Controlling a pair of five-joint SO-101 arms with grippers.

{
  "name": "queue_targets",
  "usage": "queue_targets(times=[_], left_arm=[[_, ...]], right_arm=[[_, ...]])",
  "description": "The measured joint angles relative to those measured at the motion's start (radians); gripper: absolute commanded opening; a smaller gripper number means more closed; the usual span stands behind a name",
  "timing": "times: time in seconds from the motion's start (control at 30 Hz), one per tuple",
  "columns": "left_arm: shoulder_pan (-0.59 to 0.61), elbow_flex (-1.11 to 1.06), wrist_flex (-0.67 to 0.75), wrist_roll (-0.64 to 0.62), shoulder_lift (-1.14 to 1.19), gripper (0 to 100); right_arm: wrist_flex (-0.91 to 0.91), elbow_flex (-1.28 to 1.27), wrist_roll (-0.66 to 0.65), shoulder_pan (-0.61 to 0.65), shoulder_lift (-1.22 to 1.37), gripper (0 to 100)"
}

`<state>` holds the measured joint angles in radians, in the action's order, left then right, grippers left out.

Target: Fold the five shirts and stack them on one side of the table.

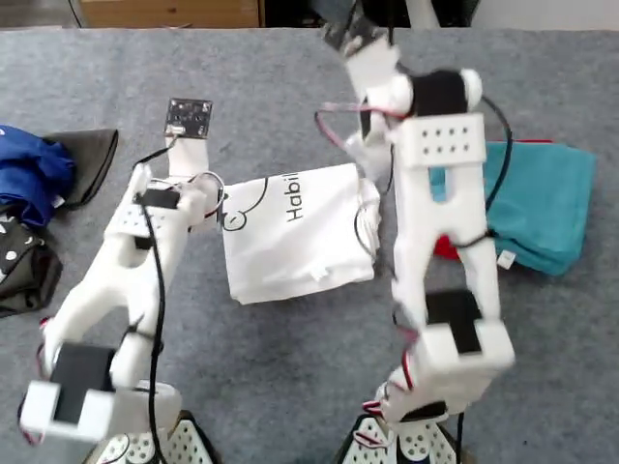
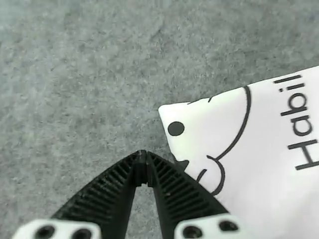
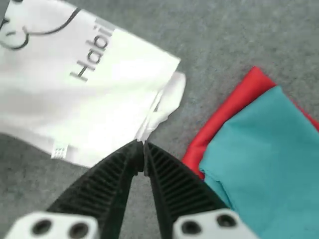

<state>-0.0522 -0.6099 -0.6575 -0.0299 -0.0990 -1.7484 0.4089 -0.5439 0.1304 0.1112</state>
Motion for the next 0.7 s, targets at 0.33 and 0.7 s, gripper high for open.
queue_targets(times=[0.33, 0.7], left_arm=[[-0.005, 0.037, 0.107, -0.031, 0.189, 3], [-0.005, 0.044, 0.13, -0.031, 0.21, 3]], right_arm=[[0.5, -0.901, -0.051, -0.002, -0.261, 1.5], [0.822, -1.224, -0.054, -0.172, -0.267, 1.5]])
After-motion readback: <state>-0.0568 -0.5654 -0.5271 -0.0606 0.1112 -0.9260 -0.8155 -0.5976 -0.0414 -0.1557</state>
